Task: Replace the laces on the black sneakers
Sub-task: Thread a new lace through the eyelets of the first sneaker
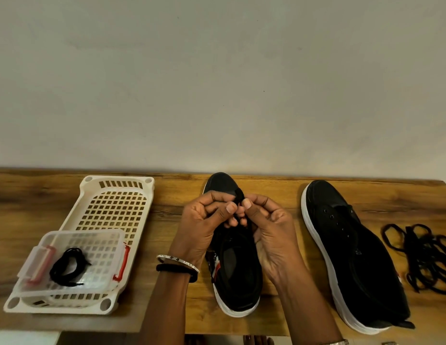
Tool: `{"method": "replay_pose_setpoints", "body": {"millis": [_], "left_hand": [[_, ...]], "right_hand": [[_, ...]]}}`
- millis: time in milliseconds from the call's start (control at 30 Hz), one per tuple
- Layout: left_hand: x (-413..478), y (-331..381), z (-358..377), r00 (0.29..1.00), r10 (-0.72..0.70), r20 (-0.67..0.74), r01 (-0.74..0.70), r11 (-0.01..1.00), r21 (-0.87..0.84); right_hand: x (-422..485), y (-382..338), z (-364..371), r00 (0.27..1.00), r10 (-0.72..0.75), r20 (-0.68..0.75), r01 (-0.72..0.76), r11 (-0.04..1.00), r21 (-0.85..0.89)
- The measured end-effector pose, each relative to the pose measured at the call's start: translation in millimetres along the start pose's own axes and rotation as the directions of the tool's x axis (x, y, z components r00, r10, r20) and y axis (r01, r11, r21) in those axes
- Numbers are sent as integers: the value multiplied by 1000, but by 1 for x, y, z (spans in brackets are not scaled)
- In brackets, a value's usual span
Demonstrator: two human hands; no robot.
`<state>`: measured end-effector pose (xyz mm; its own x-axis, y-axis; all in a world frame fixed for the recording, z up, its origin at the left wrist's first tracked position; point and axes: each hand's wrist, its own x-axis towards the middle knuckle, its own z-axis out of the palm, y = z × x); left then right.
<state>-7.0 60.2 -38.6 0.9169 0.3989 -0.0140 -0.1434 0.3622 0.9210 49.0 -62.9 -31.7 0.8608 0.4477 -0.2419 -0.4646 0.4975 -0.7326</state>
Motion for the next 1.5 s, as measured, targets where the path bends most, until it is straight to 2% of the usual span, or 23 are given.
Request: {"method": "replay_pose_setpoints", "body": {"millis": [167,333,433,500,667,833,1100,1200,1333,1433,1500], "left_hand": [[-2,1,1,999,36,9,-36,997,61],[3,-1,-1,998,-35,-57,40,996,75],[3,-1,-4,998,-62,-12,62,994,90],[3,-1,-4,999,-43,19,41,994,104],[3,-3,-5,998,49,-43,-42,986,159],[3,-5,-4,993,115,16,-116,962,248],[-2,-3,-7,985,127,118,-156,948,276],[-1,-1,-8,974,183,131,-221,891,396],[-2,1,-6,933,315,175,-356,731,582],[-2,0,-6,896,384,222,-429,626,651],[-1,-3,-7,865,431,257,-467,502,728]], "right_hand": [[-1,1,-2,1000,-19,-9,18,997,-74],[-1,3,-8,999,-40,3,40,987,-157],[-3,-1,-9,997,-42,68,52,987,-155],[-3,-3,-12,994,-28,104,43,989,-140],[-1,-6,-19,983,7,184,30,980,-195],[1,2,-10,993,-74,96,91,978,-188],[2,10,-9,974,-224,20,212,886,-413],[2,10,-8,974,-226,7,205,867,-454],[1,10,-6,980,-197,-35,163,889,-429],[2,6,-5,984,-149,-99,115,951,-287],[3,3,-5,987,-111,-115,88,978,-189]]}}
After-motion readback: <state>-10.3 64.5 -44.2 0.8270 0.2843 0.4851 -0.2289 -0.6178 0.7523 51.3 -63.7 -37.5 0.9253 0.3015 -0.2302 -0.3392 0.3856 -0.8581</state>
